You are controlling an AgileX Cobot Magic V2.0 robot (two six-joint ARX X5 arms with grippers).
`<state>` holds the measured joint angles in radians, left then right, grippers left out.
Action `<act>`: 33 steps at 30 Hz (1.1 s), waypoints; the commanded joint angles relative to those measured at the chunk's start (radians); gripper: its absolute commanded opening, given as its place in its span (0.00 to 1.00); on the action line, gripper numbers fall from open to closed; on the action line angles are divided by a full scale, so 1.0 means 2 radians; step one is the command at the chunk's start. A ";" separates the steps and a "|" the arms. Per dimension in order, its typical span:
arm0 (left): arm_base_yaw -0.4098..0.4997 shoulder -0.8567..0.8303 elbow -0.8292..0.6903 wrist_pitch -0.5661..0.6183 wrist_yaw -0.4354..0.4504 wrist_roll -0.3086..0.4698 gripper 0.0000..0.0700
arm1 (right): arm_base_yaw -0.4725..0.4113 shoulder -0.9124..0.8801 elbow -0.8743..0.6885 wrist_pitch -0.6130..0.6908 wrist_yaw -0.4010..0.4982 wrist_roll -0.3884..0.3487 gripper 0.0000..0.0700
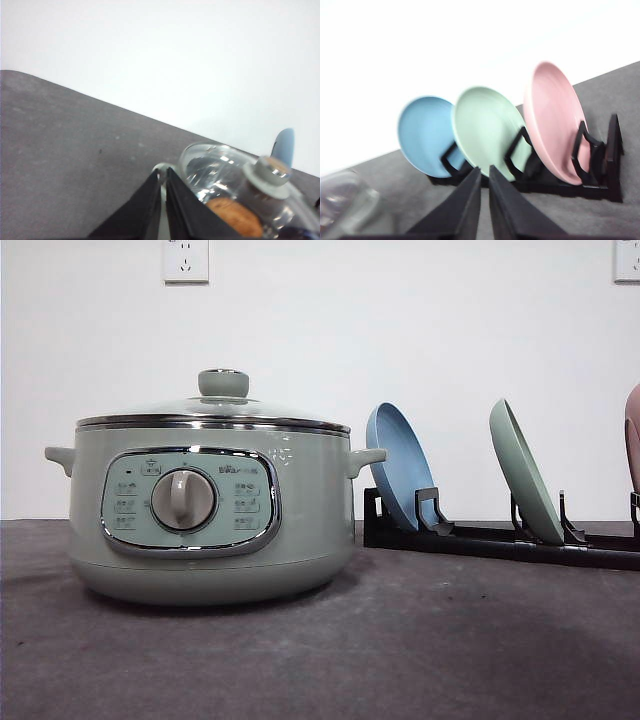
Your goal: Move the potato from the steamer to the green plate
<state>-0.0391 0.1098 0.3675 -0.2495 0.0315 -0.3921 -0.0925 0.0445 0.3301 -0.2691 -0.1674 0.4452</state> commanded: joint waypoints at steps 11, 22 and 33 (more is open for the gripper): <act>-0.080 0.147 0.227 -0.100 0.045 0.021 0.01 | 0.000 0.130 0.239 -0.178 -0.111 -0.037 0.03; -0.113 0.240 0.369 -0.212 0.155 0.034 0.01 | 0.035 0.226 0.372 -0.264 -0.199 -0.097 0.03; -0.146 0.284 0.441 -0.287 0.168 0.115 0.01 | 0.085 0.304 0.436 -0.367 -0.219 -0.188 0.03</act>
<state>-0.3243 0.6608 1.2327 -0.8212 0.3656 -0.2178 0.0693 0.6440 1.1820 -1.0061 -0.5995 0.1135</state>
